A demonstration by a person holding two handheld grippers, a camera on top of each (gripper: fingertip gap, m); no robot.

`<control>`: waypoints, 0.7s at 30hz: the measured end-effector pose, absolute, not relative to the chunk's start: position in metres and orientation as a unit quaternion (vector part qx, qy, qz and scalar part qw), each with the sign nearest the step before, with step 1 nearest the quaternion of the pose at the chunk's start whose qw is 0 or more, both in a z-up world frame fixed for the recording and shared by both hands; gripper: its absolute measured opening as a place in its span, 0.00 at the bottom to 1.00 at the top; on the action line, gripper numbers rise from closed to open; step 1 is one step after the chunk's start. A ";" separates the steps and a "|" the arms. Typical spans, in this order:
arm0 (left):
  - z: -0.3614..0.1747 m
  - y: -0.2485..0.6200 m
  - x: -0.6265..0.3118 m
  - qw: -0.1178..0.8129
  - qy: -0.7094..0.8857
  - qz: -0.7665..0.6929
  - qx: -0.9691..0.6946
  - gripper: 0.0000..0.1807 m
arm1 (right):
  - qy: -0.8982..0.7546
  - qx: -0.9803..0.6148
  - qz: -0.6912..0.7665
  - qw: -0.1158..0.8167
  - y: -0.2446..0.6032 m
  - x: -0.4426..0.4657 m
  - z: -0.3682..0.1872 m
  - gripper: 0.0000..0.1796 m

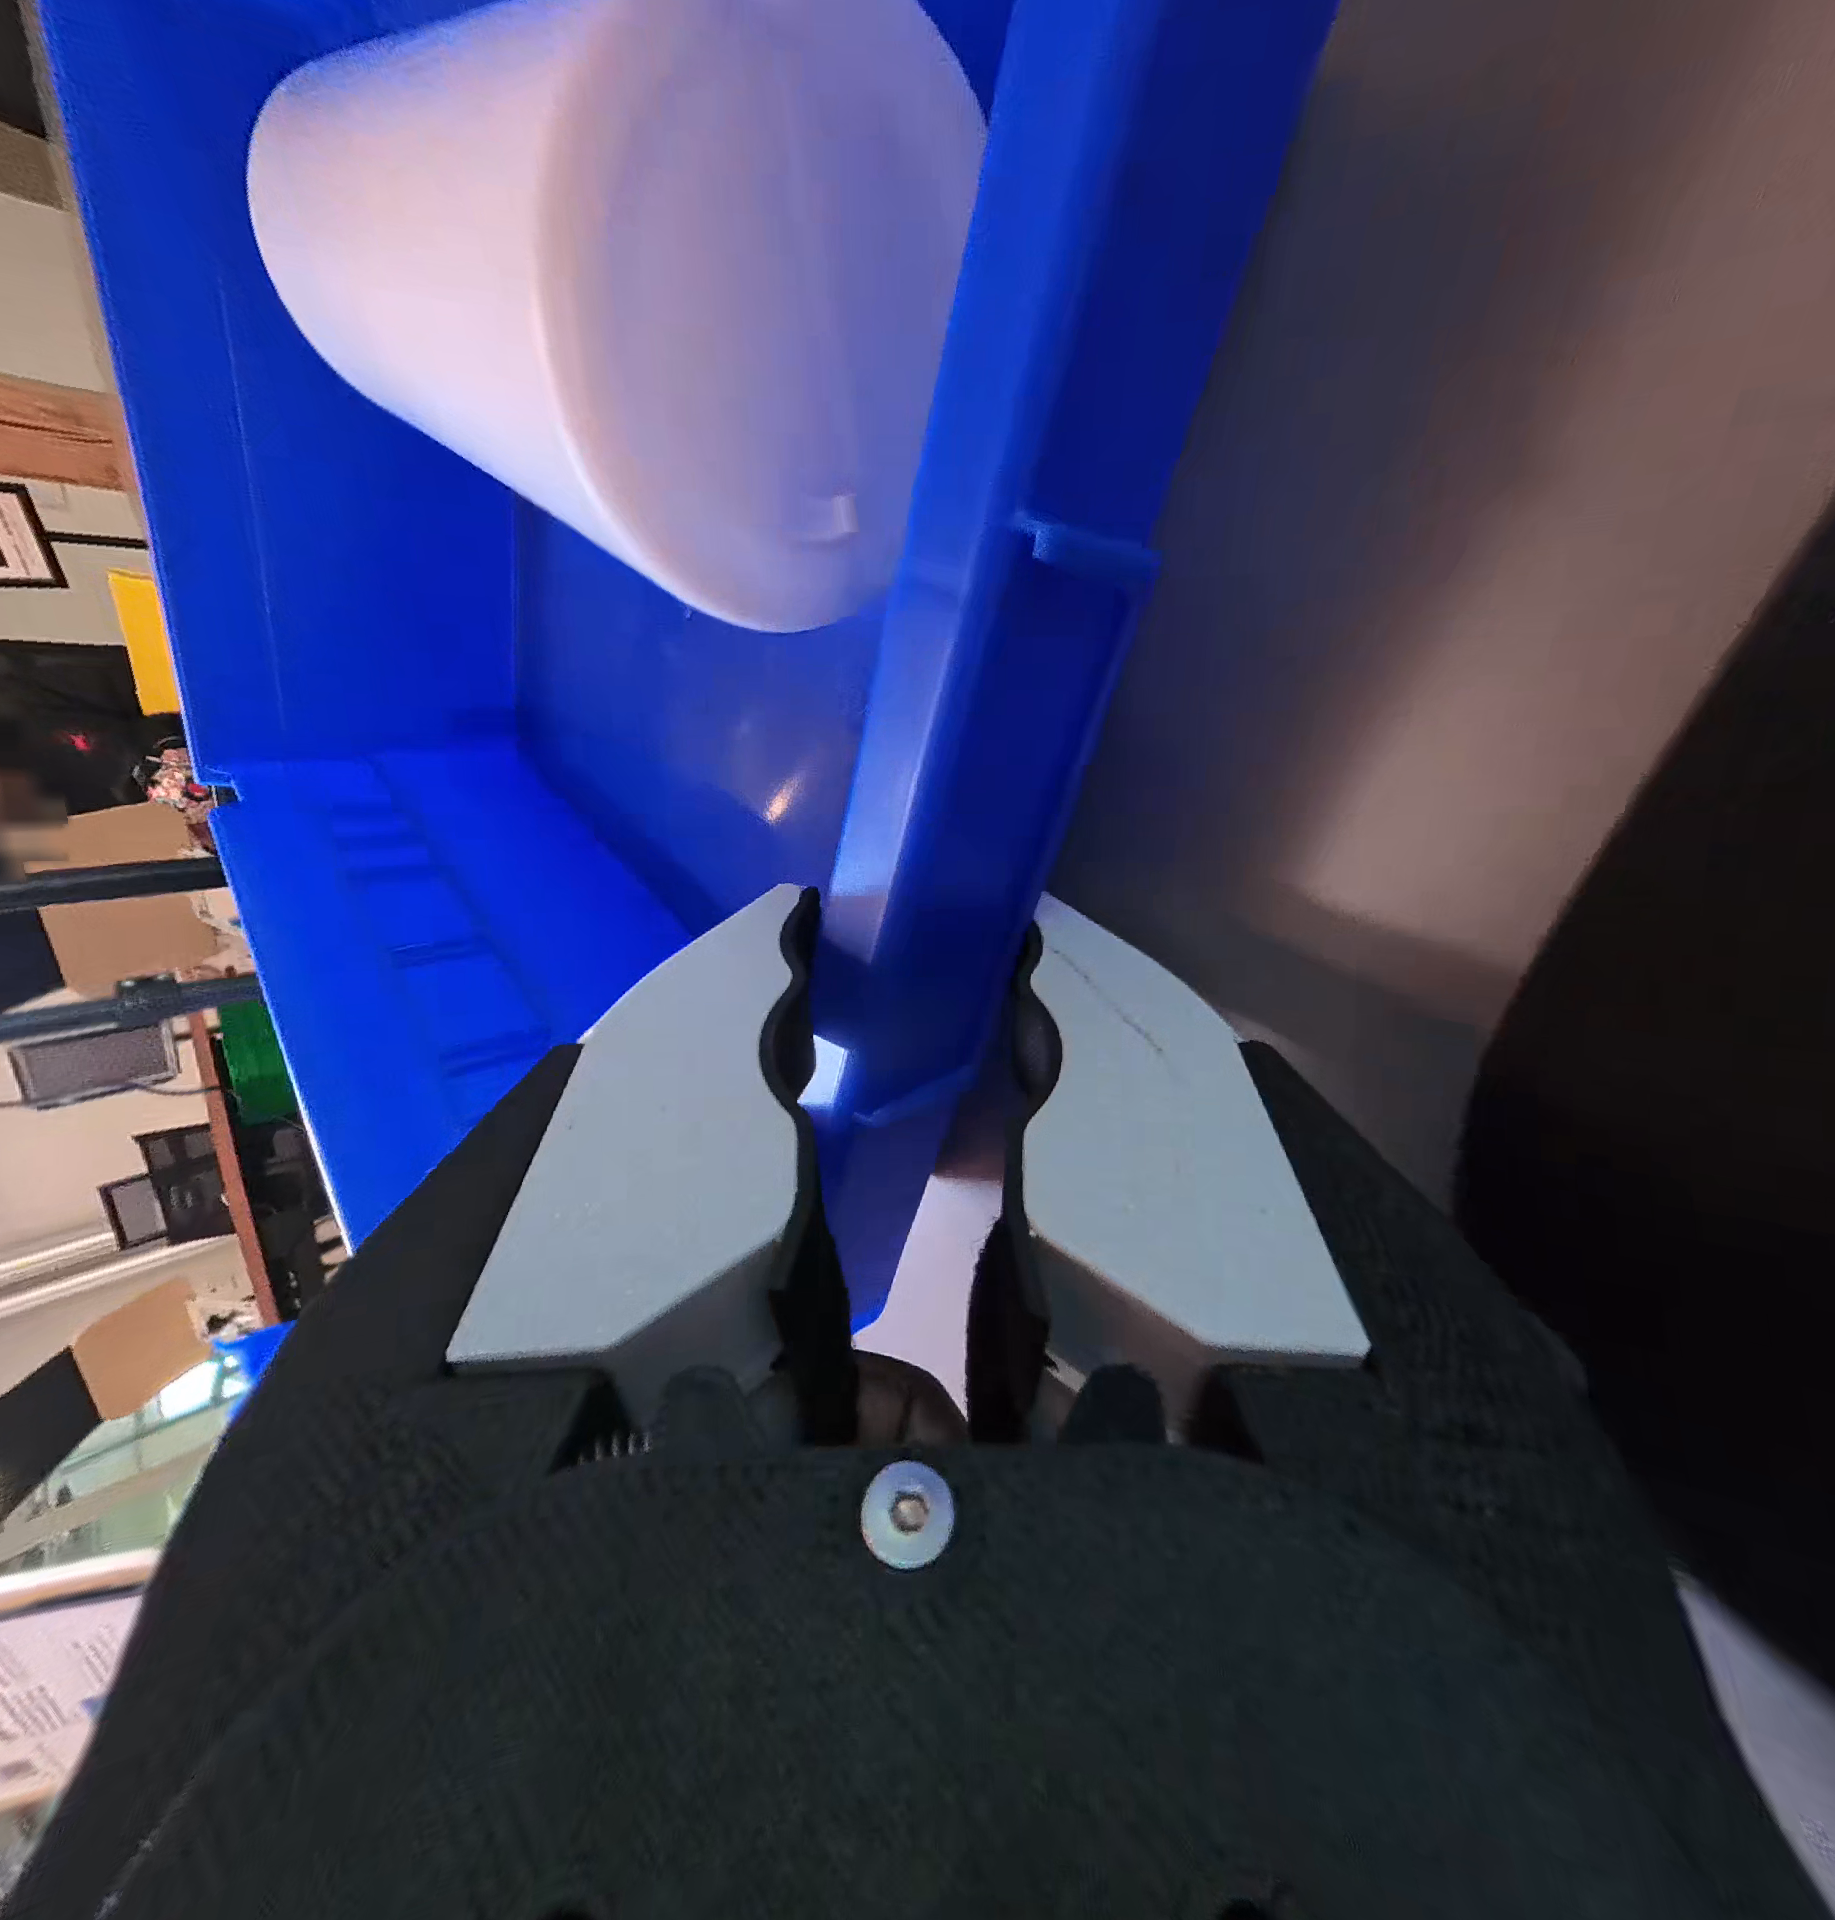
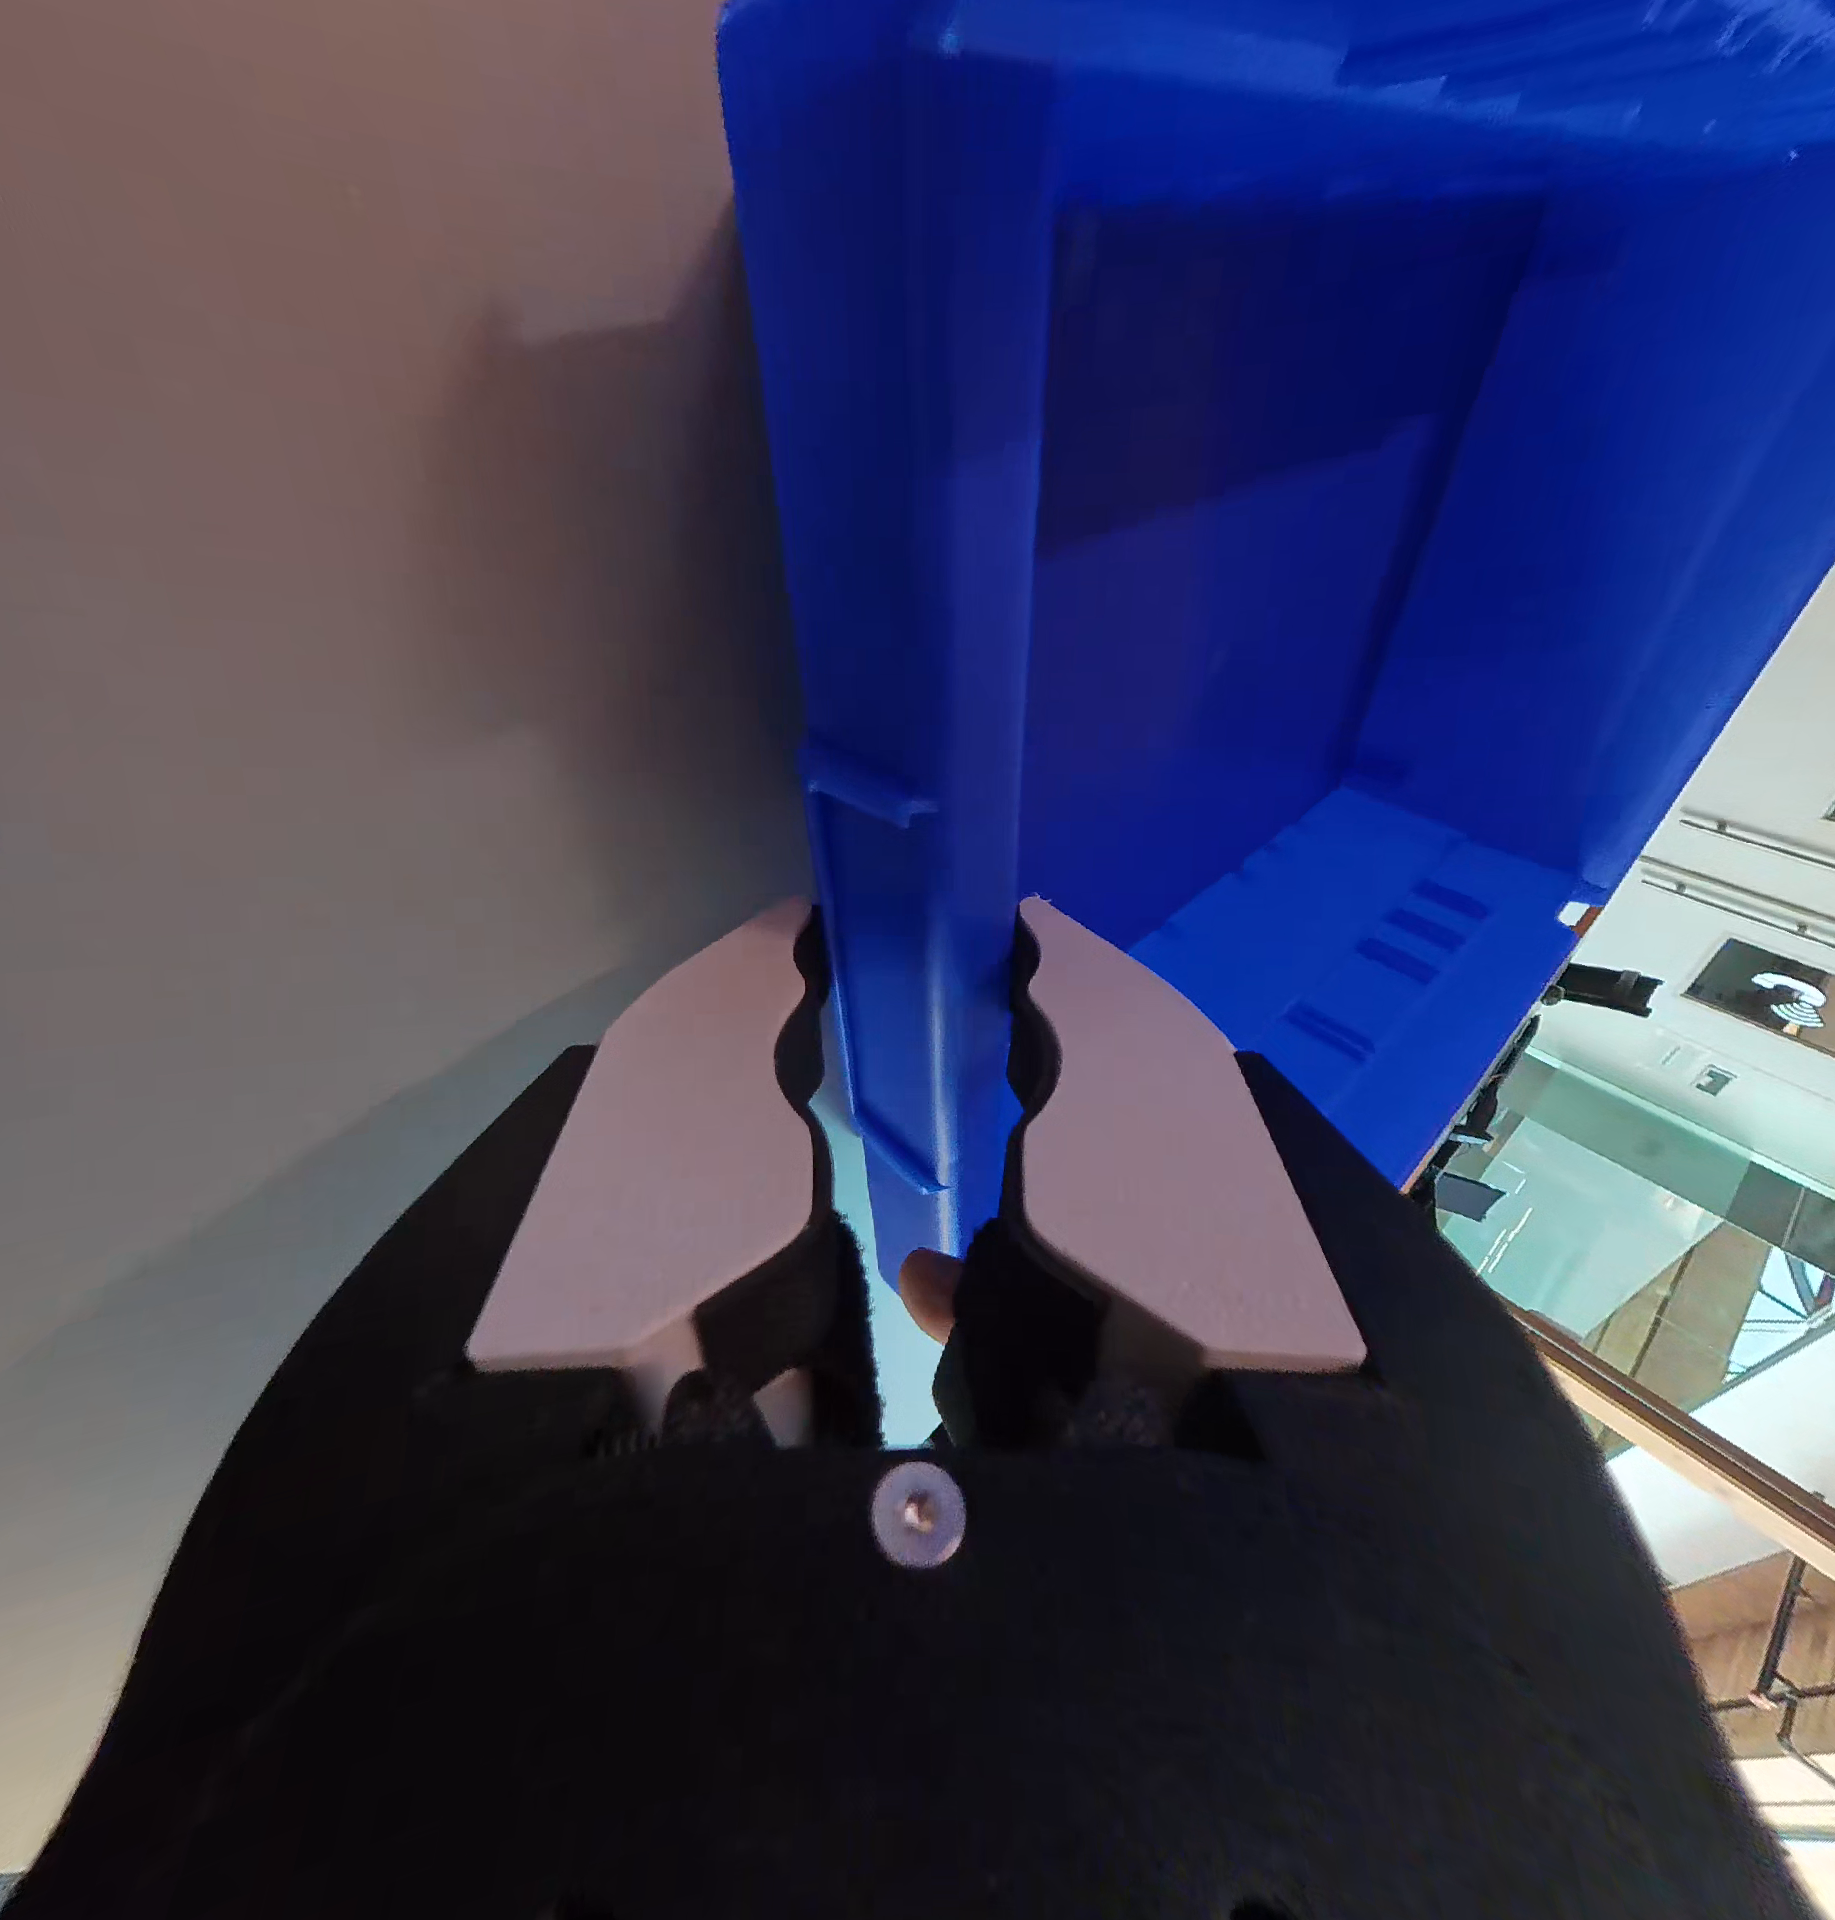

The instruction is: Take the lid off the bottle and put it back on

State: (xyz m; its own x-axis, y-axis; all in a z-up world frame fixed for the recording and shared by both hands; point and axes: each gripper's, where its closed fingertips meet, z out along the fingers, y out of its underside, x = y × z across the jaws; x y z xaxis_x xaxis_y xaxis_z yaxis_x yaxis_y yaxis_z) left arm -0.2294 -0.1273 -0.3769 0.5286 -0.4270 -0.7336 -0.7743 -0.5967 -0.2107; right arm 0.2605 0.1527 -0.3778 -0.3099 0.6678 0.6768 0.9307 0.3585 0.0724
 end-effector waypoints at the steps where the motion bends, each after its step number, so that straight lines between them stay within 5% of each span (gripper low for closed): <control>1: -0.377 -0.136 -0.236 0.267 0.360 0.324 -0.833 0.19 | -0.774 -0.515 -0.236 0.282 0.154 0.265 -0.378 0.18; 17: -0.375 -0.202 -0.275 0.297 0.343 0.297 -0.840 0.22 | -0.768 -0.534 -0.210 0.286 0.156 0.320 -0.379 0.20; 21: -0.345 -0.196 -0.247 0.407 0.195 0.167 -0.876 0.39 | -0.698 -0.654 -0.042 0.289 0.135 0.308 -0.361 0.56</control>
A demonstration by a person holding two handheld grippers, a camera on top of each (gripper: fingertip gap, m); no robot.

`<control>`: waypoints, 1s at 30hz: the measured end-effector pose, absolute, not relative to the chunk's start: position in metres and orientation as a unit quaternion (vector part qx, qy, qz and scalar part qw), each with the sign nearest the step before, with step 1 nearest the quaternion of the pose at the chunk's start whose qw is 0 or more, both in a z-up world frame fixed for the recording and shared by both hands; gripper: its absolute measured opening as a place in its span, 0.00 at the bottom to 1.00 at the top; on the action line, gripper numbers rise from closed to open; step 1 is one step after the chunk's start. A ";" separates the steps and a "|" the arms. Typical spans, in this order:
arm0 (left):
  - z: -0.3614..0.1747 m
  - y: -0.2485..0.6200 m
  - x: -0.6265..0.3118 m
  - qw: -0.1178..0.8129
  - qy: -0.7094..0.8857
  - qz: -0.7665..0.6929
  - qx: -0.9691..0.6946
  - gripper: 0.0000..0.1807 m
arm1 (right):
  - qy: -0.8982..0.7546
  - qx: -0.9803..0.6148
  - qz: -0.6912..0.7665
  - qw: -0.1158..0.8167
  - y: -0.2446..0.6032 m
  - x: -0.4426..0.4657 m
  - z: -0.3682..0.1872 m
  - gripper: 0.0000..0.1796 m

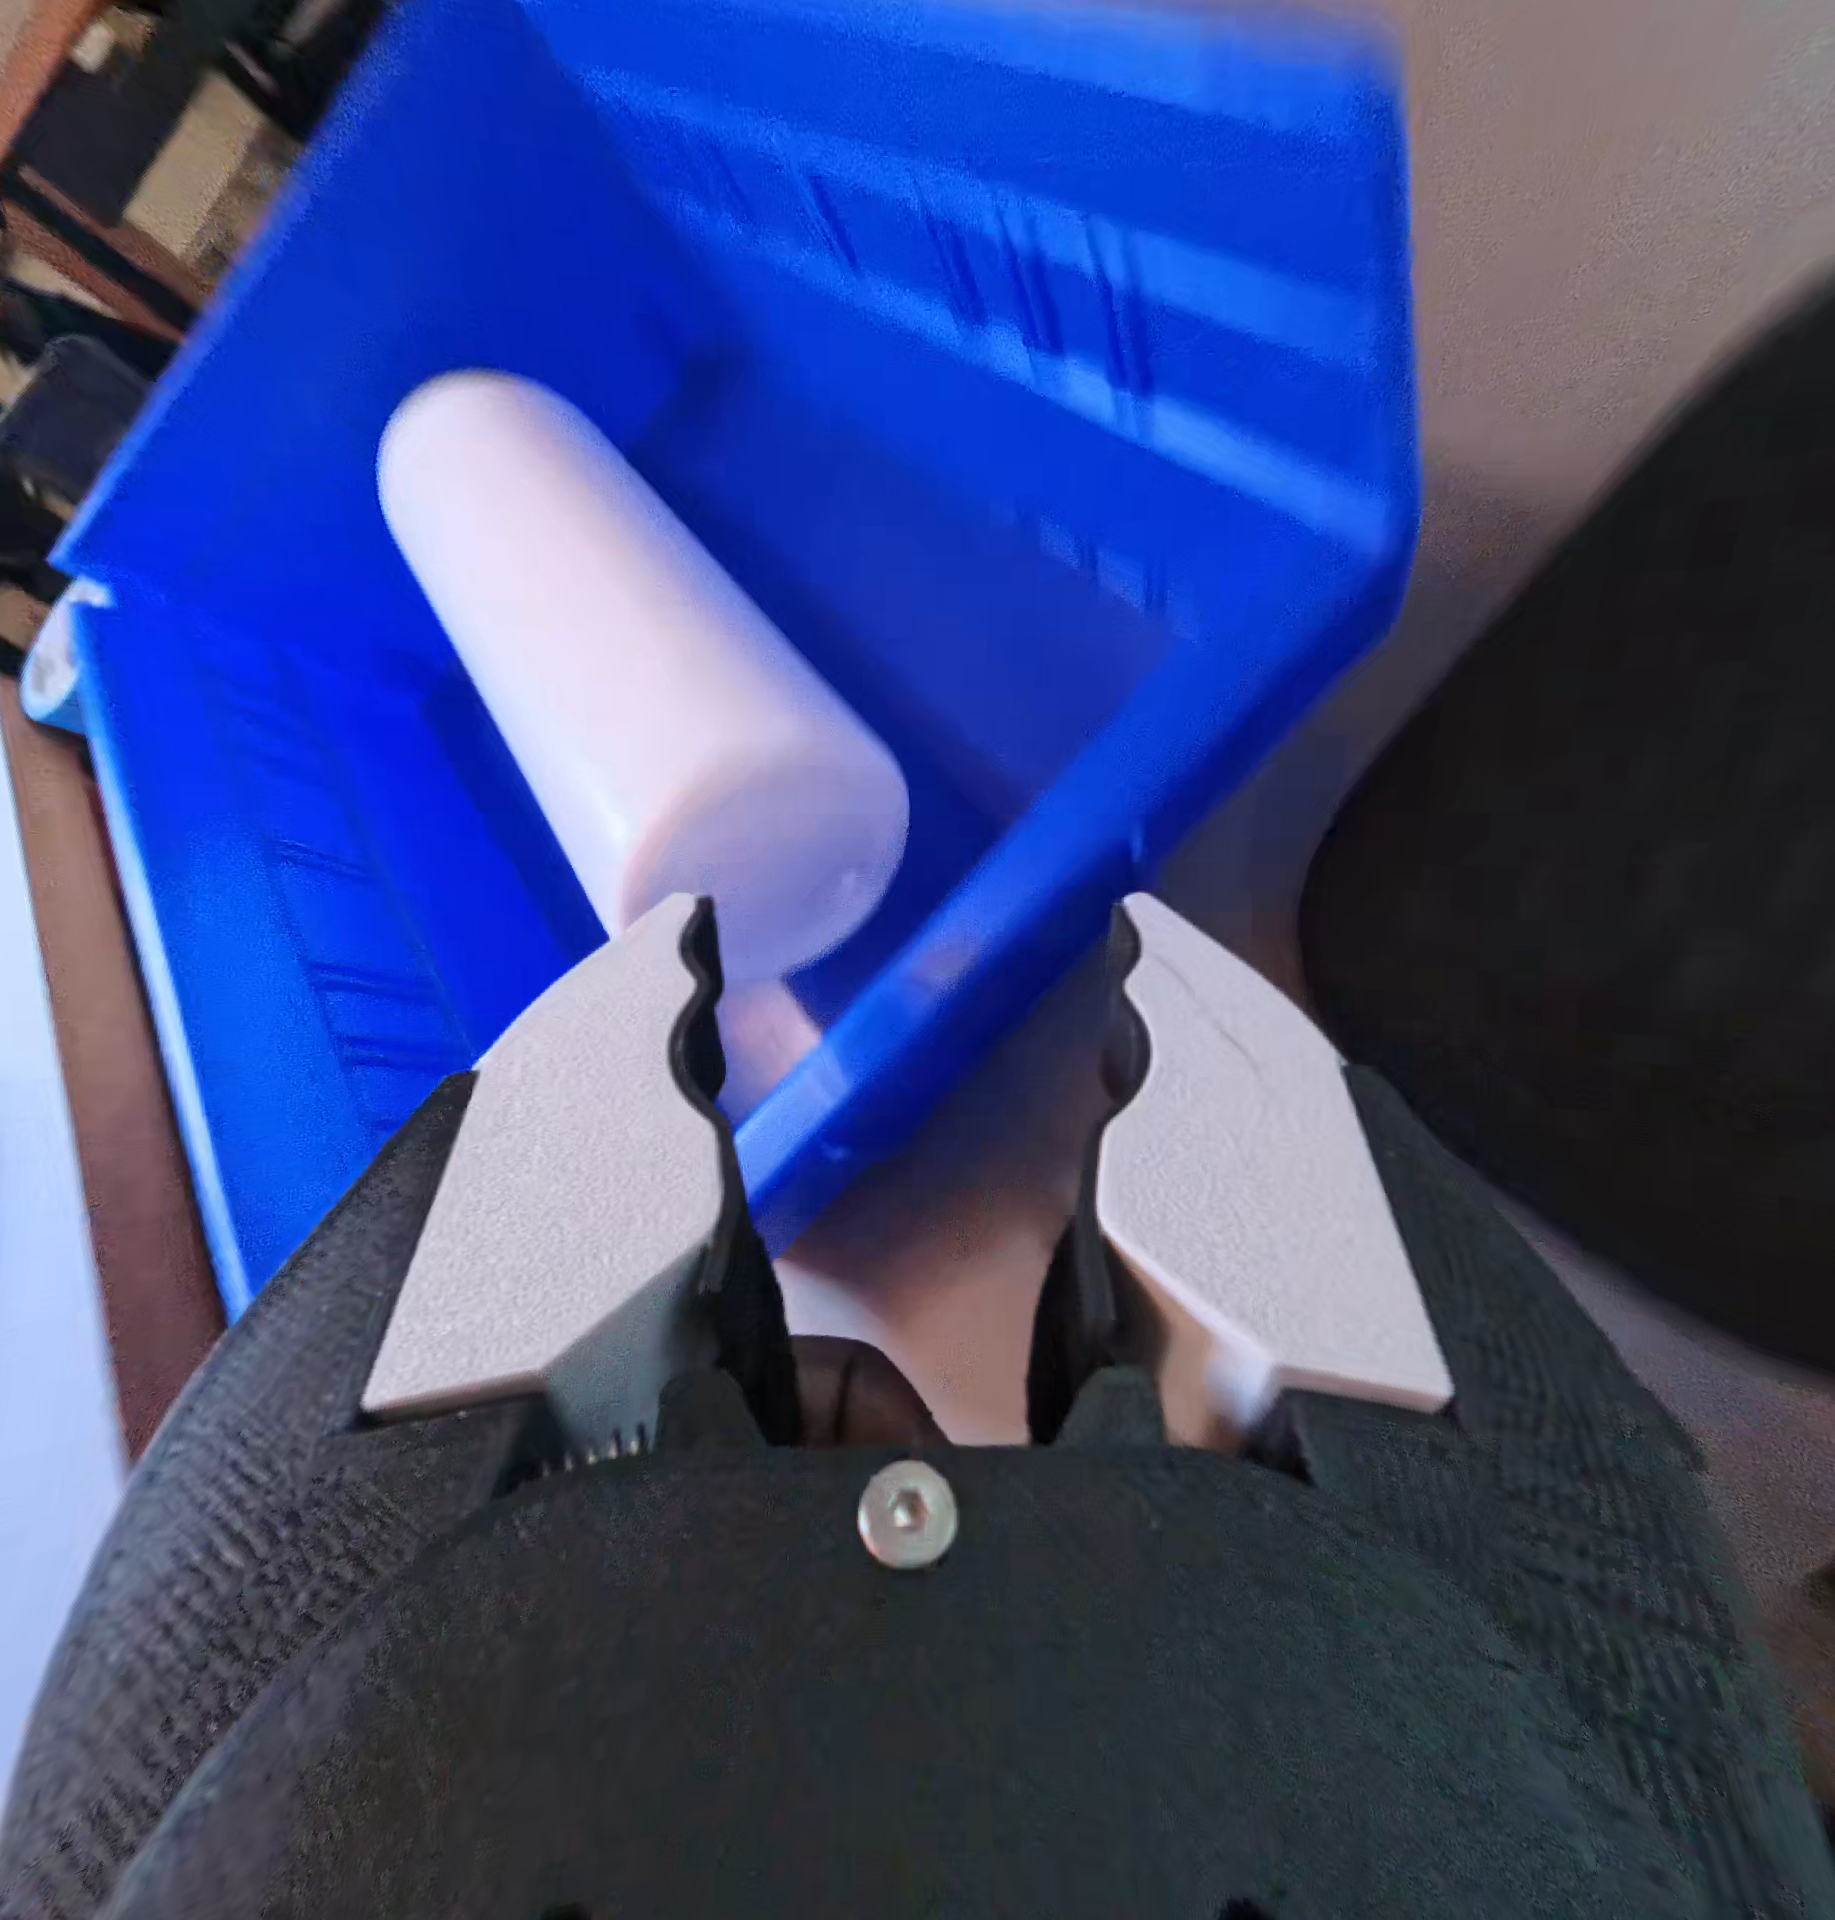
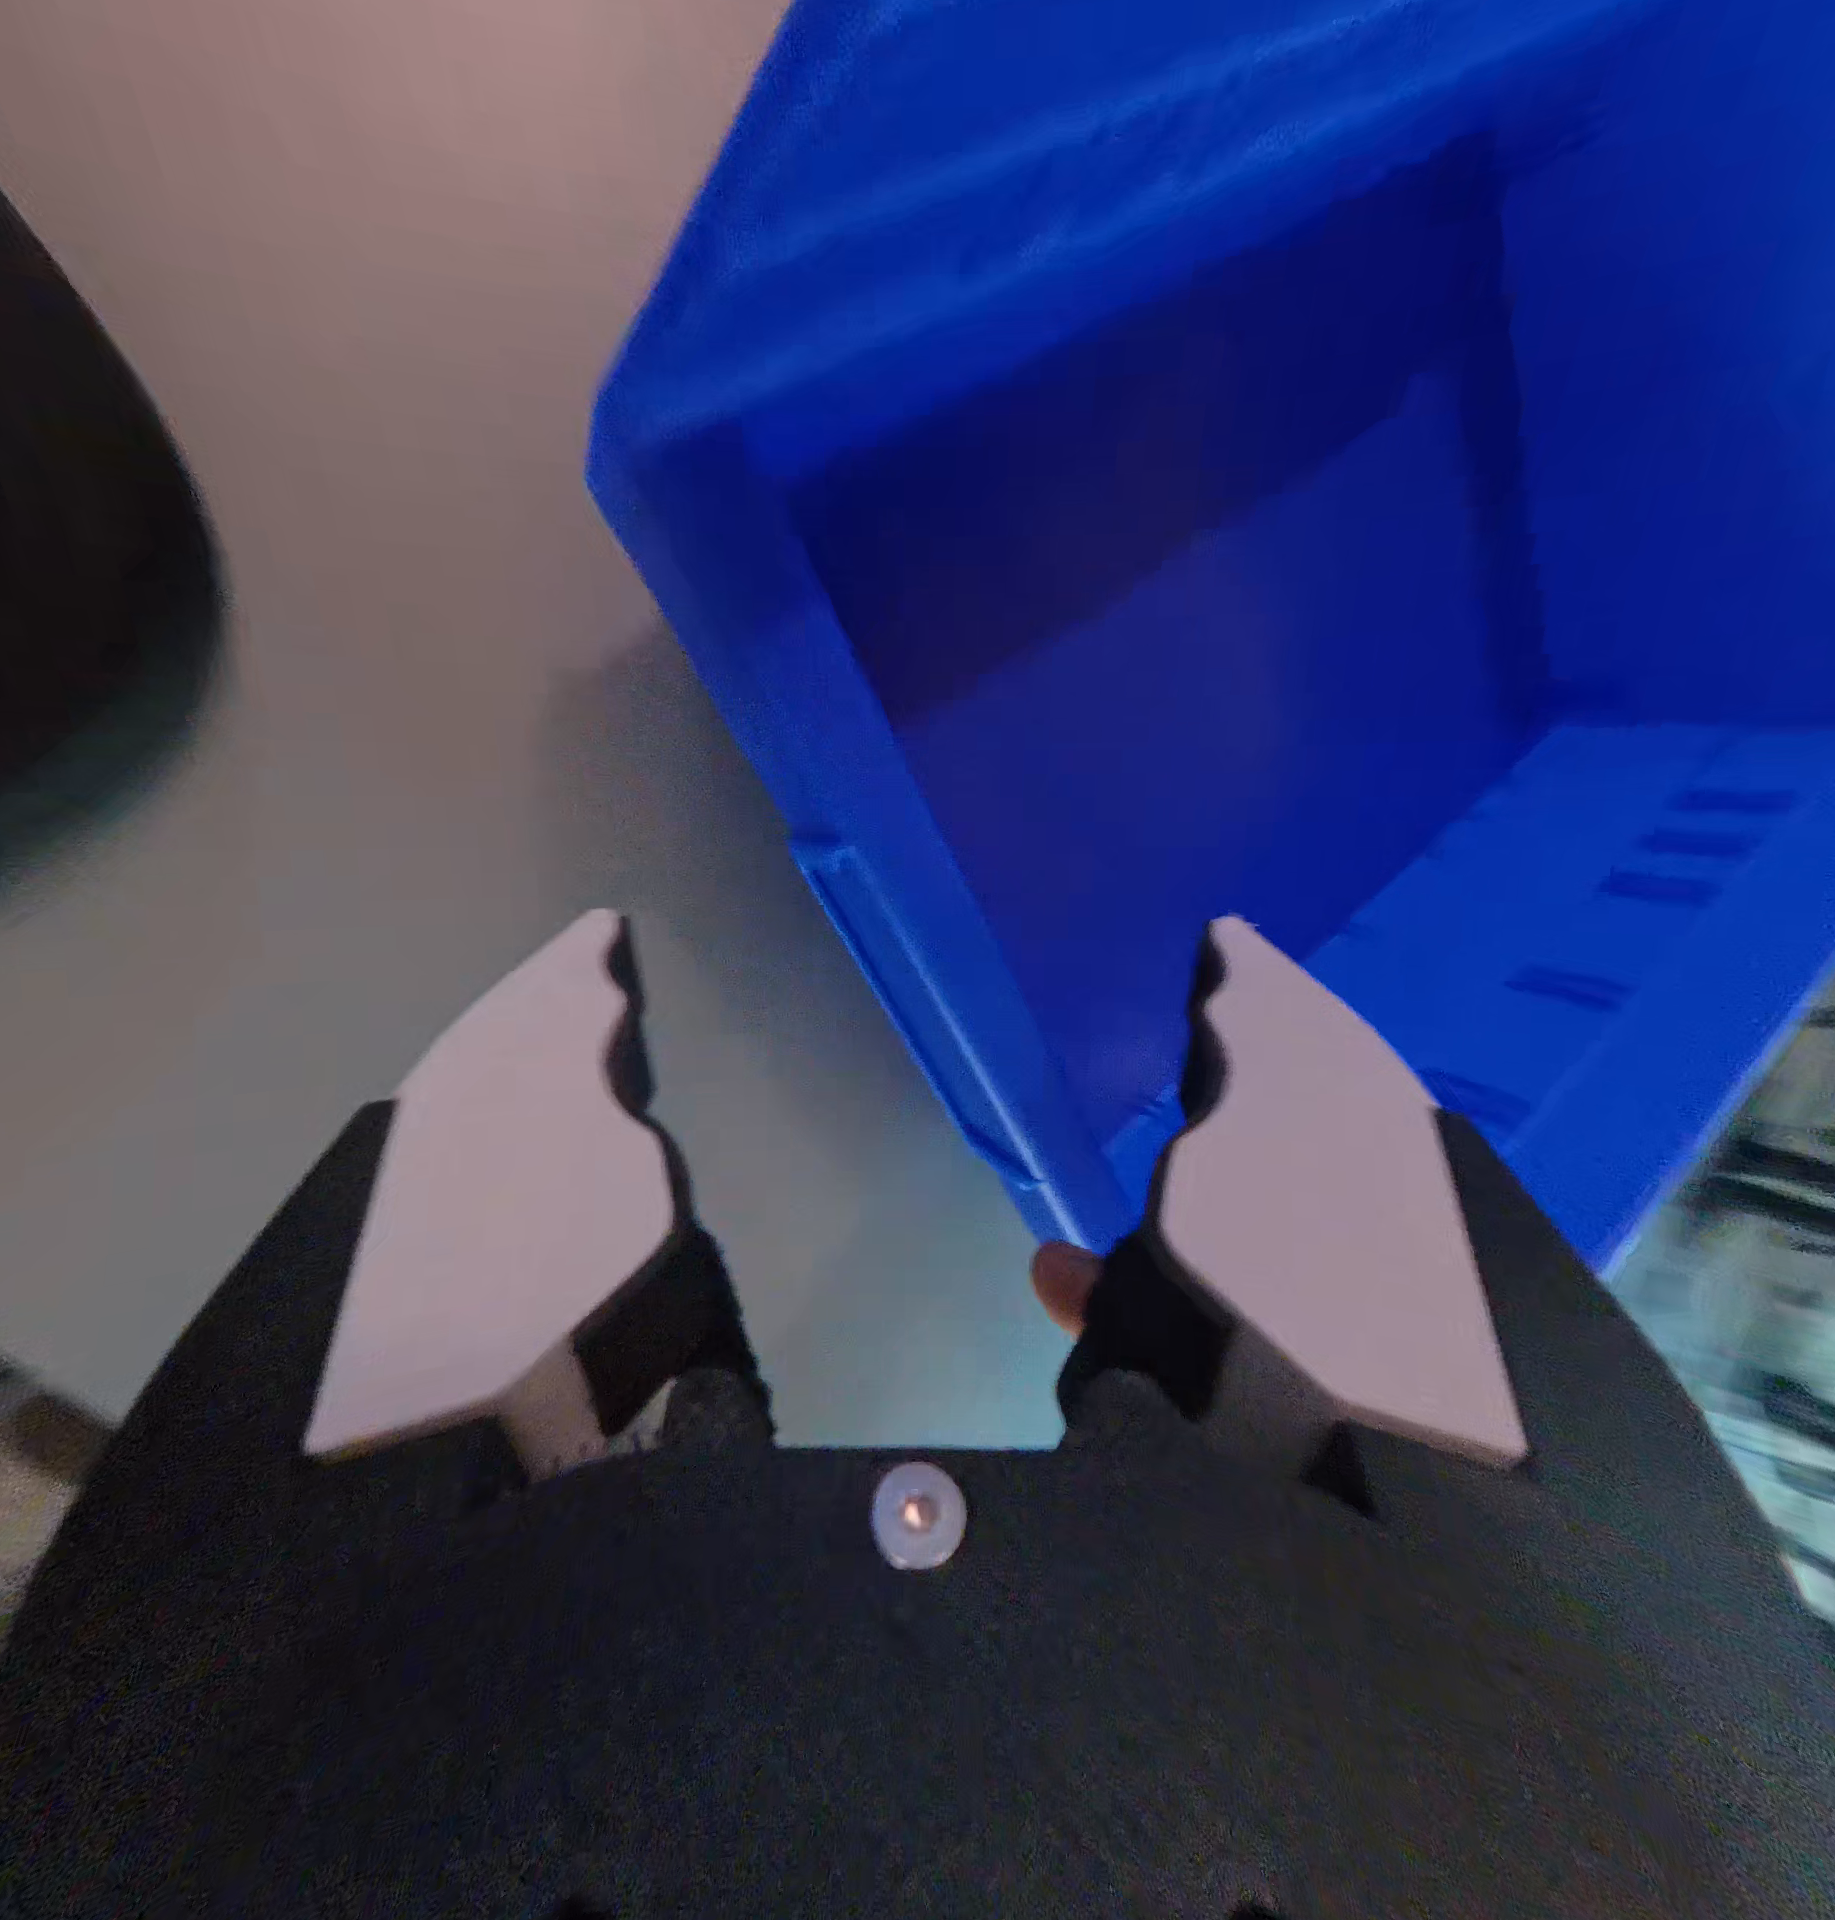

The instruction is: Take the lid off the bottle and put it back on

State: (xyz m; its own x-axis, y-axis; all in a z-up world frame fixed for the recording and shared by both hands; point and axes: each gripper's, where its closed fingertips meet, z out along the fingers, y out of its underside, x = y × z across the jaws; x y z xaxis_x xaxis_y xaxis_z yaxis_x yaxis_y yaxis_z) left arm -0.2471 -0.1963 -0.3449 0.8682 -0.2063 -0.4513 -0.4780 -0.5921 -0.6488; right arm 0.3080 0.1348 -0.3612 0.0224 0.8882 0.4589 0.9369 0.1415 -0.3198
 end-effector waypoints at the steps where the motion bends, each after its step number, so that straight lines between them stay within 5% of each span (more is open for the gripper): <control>1: -0.326 -0.190 -0.242 0.446 0.149 0.138 -0.872 0.42 | -0.680 -0.671 0.000 0.295 0.130 0.301 -0.352 0.62; 4: -0.270 -0.166 -0.245 0.524 0.023 0.076 -0.848 0.46 | -0.677 -0.642 0.055 0.356 0.121 0.273 -0.314 0.65; 8: -0.257 -0.120 -0.284 0.442 -0.046 0.051 -0.894 0.52 | -0.692 -0.595 0.085 0.400 0.105 0.228 -0.275 0.66; 23: -0.387 -0.046 -0.329 0.032 -0.049 -0.077 -0.995 0.57 | -0.774 -0.476 0.059 0.415 0.060 0.164 -0.253 0.60; 27: -0.379 -0.054 -0.324 0.040 0.025 -0.019 -0.999 0.56 | -0.771 -0.468 0.062 0.427 0.059 0.162 -0.254 0.57; 30: -0.338 -0.050 -0.325 0.146 0.049 0.037 -0.987 0.55 | -0.770 -0.465 0.077 0.430 0.053 0.160 -0.255 0.56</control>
